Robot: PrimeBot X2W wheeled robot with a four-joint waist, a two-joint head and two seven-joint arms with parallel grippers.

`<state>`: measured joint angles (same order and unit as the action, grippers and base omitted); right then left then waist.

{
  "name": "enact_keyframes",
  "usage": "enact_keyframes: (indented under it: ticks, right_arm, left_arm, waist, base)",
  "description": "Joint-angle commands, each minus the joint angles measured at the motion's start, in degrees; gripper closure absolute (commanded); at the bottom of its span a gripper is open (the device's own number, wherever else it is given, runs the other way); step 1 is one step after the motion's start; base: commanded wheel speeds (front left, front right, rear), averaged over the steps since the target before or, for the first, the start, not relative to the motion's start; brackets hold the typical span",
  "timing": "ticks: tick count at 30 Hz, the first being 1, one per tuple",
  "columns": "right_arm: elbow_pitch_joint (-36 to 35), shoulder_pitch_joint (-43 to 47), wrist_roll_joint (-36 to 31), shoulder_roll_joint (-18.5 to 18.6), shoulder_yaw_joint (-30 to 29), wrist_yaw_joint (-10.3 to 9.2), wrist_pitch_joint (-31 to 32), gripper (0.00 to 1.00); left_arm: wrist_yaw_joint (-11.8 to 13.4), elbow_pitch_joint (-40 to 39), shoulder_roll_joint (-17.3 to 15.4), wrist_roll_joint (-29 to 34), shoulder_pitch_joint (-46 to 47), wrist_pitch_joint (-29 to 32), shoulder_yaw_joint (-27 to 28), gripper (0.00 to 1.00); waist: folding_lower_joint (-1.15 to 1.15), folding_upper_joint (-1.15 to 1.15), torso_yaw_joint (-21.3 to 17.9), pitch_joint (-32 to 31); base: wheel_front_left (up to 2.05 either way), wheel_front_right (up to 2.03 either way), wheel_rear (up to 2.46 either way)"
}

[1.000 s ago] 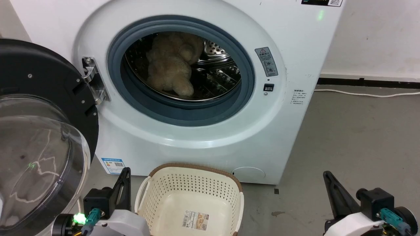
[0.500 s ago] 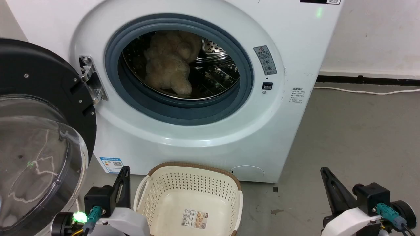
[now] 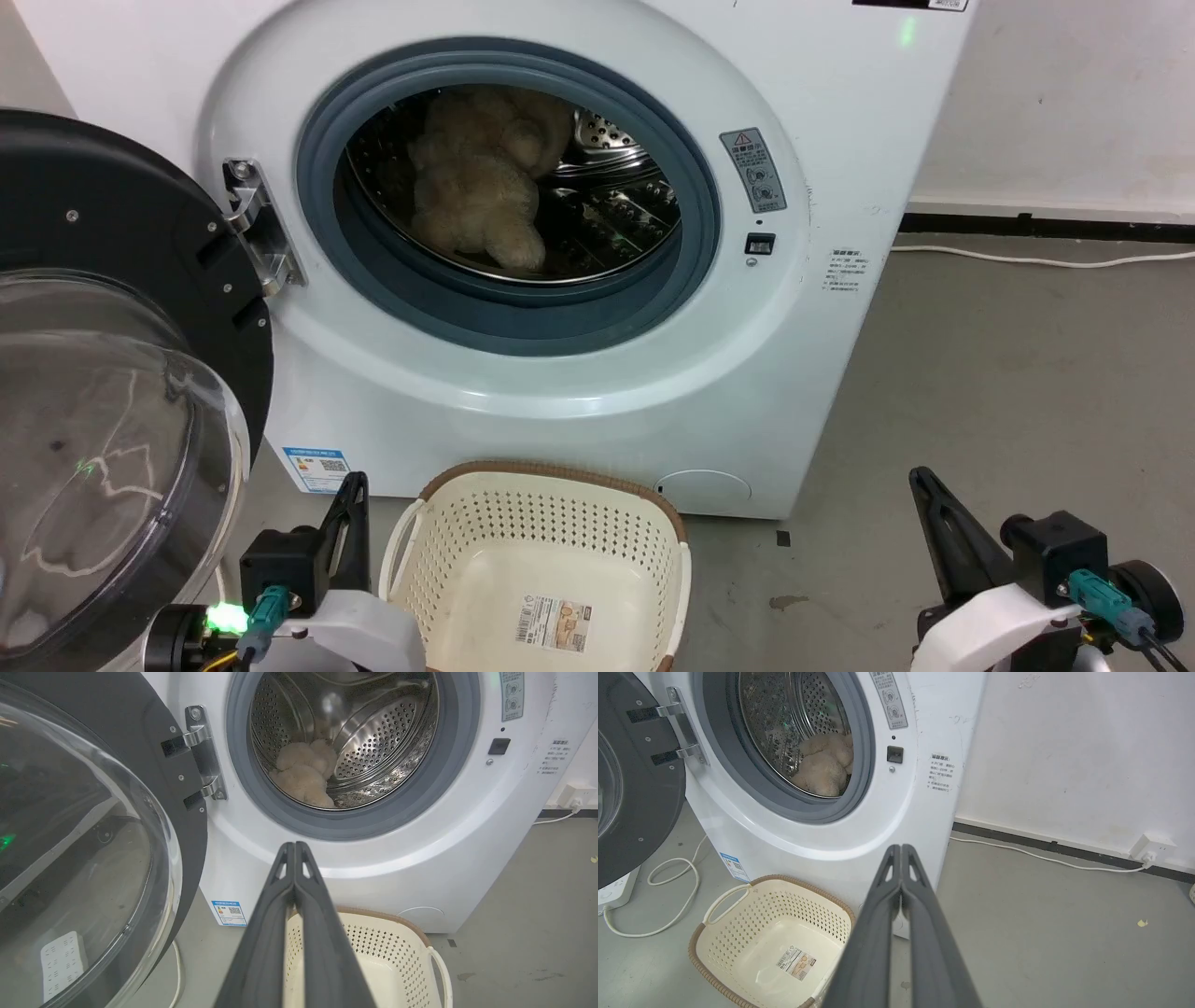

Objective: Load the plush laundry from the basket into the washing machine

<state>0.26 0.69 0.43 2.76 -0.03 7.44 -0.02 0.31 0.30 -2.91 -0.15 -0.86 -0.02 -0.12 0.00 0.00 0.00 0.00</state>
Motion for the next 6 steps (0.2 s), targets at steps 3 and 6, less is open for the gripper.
enact_keyframes:
  ticks: [3, 6]
  right_arm:
    - [-0.26, -0.69, -0.43, 0.11, 0.03, 0.05, 0.02, 1.00]
    - [-0.26, -0.69, -0.43, 0.11, 0.03, 0.05, 0.02, 1.00]
  left_arm:
    - [-0.31, -0.30, 0.03, 0.15, 0.86, 0.02, 0.12, 1.00]
    - [-0.31, -0.30, 0.03, 0.15, 0.86, 0.02, 0.12, 1.00]
  waist:
    - [0.00, 0.00, 0.00, 0.00]
    - [0.00, 0.00, 0.00, 0.00]
  base:
    - [0.00, 0.00, 0.00]
    - [0.00, 0.00, 0.00]
